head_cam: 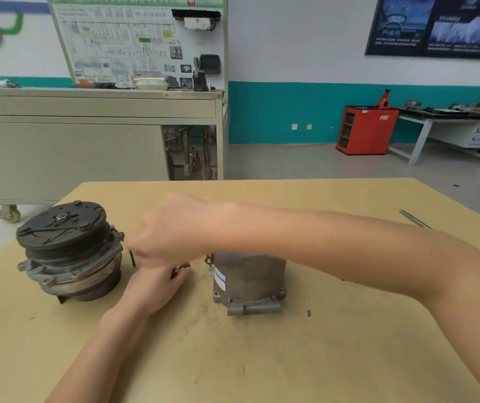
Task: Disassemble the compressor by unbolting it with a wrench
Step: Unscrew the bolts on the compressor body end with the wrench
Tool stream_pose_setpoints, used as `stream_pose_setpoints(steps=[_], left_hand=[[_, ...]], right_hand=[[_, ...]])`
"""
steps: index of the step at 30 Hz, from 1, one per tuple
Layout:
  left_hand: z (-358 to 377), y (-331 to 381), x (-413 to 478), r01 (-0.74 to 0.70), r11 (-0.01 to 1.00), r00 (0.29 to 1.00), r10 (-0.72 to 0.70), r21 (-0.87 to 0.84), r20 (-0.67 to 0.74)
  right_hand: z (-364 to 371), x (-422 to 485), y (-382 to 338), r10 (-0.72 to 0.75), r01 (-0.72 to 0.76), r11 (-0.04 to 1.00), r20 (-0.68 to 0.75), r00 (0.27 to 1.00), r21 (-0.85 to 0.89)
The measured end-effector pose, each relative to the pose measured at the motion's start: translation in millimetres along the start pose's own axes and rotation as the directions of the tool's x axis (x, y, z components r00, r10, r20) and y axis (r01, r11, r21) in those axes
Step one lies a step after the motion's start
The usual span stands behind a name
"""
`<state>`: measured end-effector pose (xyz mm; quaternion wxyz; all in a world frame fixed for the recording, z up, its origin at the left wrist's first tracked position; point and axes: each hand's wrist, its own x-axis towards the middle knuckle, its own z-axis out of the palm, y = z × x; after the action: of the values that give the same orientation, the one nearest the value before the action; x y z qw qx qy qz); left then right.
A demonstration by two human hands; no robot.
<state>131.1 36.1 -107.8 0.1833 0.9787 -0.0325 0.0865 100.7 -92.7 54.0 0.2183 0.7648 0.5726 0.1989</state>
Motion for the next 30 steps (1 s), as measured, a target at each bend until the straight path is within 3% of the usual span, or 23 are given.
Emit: stream_pose_setpoints(steps=[2, 3, 5, 7, 9, 11, 14, 16, 17, 18, 20, 22, 23, 24, 26, 28, 30], left_hand=[[0, 2, 0, 0.004, 0.999, 1.000, -0.005, 0.033, 0.025], [1, 4, 0, 0.005, 0.999, 0.999, -0.007, 0.052, 0.046], [1, 5, 0, -0.002, 0.997, 0.999, -0.001, 0.077, 0.035], [2, 4, 0, 0.021, 0.999, 1.000, -0.021, 0.024, -0.002], [3, 3, 1, 0.030, 0.999, 0.999, -0.030, 0.013, -0.014], [3, 3, 1, 0.030, 0.999, 1.000, -0.030, 0.016, -0.005], [2, 1, 0, 0.029, 1.000, 1.000, -0.029, -0.002, -0.003], [0, 0, 0, 0.025, 1.000, 1.000, -0.025, -0.008, 0.008], [-1, 0, 0, 0.023, 1.000, 1.000, -0.023, -0.008, 0.013], [-1, -1, 1, 0.021, 1.000, 1.000, -0.021, -0.009, 0.013], [-2, -1, 2, 0.011, 1.000, 1.000, -0.011, -0.005, 0.011], [-4, -1, 2, 0.011, 1.000, 1.000, -0.011, 0.005, 0.016], [-4, -2, 1, 0.011, 1.000, 1.000, -0.011, 0.008, 0.018], [-4, -2, 1, 0.009, 1.000, 1.000, -0.009, 0.009, 0.019], [-6, -2, 1, 0.003, 1.000, 1.000, -0.003, 0.007, 0.023], [-7, -2, 2, -0.001, 1.000, 0.999, 0.001, 0.001, 0.036], [-8, -2, 0, 0.007, 1.000, 0.998, -0.007, 0.001, 0.056]], right_hand=[[-8, -42, -25, -0.071, 0.061, 0.995, -0.128, 0.989, -0.080], [-7, -64, -30, -0.065, 0.055, 0.997, -0.270, 0.961, -0.045], [2, -110, -28, 0.013, 0.003, 1.000, -0.528, 0.849, 0.028], [8, -152, -20, 0.192, -0.133, 0.981, -0.668, 0.719, 0.140], [18, -183, -11, 0.467, -0.248, 0.883, -0.685, 0.560, 0.399], [34, -202, -8, 0.741, -0.302, 0.670, -0.580, 0.339, 0.678], [59, -206, 6, 0.980, -0.133, 0.198, -0.199, 0.002, 0.971], [74, -199, 30, 0.993, -0.027, -0.054, 0.051, -0.110, 0.998], [83, -192, 46, 0.979, 0.002, -0.163, 0.162, -0.124, 0.987], [92, -182, 62, 0.959, 0.000, -0.264, 0.262, -0.106, 0.965], [108, -154, 90, 0.906, -0.100, -0.422, 0.424, -0.002, 0.901], [115, -116, 111, 0.847, -0.316, -0.449, 0.511, 0.149, 0.836], [113, -95, 118, 0.821, -0.440, -0.387, 0.520, 0.236, 0.810], [109, -72, 123, 0.798, -0.547, -0.263, 0.498, 0.340, 0.795], [92, -27, 121, 0.703, -0.621, 0.112, 0.380, 0.602, 0.776], [65, 10, 98, 0.505, -0.516, 0.542, 0.234, 0.831, 0.664], [41, 29, 58, 0.304, -0.332, 0.861, 0.135, 0.943, 0.385]])
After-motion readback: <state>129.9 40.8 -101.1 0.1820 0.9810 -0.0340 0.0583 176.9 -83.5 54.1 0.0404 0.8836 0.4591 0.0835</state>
